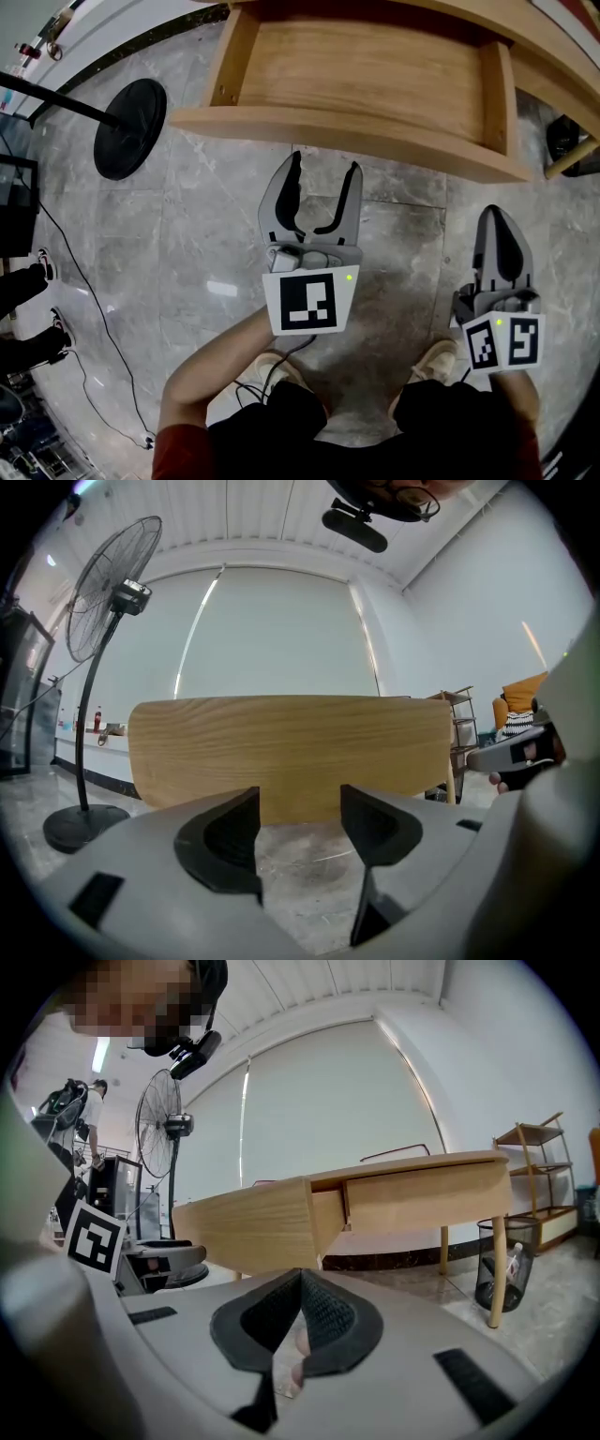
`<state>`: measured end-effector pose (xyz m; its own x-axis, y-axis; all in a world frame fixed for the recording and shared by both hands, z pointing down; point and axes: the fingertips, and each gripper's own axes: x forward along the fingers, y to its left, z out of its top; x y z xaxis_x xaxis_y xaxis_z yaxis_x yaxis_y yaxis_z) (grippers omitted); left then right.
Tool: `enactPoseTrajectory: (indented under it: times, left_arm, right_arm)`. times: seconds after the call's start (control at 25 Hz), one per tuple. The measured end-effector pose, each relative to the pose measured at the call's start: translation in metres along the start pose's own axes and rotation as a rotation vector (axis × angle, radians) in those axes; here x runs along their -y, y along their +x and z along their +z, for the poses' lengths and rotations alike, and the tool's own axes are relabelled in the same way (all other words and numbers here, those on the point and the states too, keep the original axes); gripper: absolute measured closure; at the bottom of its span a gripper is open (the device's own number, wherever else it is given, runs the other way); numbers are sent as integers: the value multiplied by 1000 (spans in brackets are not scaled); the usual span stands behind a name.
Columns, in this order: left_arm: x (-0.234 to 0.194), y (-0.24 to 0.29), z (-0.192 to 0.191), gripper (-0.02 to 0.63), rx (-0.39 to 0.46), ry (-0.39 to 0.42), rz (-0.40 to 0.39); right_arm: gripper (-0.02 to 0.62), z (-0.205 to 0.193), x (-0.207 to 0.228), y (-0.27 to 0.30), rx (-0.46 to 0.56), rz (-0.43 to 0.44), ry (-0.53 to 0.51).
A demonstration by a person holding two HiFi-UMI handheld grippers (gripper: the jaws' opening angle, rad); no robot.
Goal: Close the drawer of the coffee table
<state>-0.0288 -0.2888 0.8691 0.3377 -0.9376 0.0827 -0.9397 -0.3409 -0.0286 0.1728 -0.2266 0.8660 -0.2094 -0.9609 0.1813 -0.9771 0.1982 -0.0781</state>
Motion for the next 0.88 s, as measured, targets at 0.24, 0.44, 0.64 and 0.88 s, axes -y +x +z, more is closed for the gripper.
enactPoseTrajectory:
  times: [0.24,0.44,0.64,0.88]
  left_arm:
    - [-2,15,10,334,20,-7,18]
    - [-1,19,9,330,-8,-1,17]
    - [-5,43,16,330,-18,-10,25]
    - [-6,68,25,331,-20,-6,26]
  right_arm:
    - [598,-2,-2,-1,4,20,-39]
    - [598,-2,-1,0,11,14,-23]
    - [598,0,1,2,19,8,-14]
    - [598,6,17,5,29,-15,3]
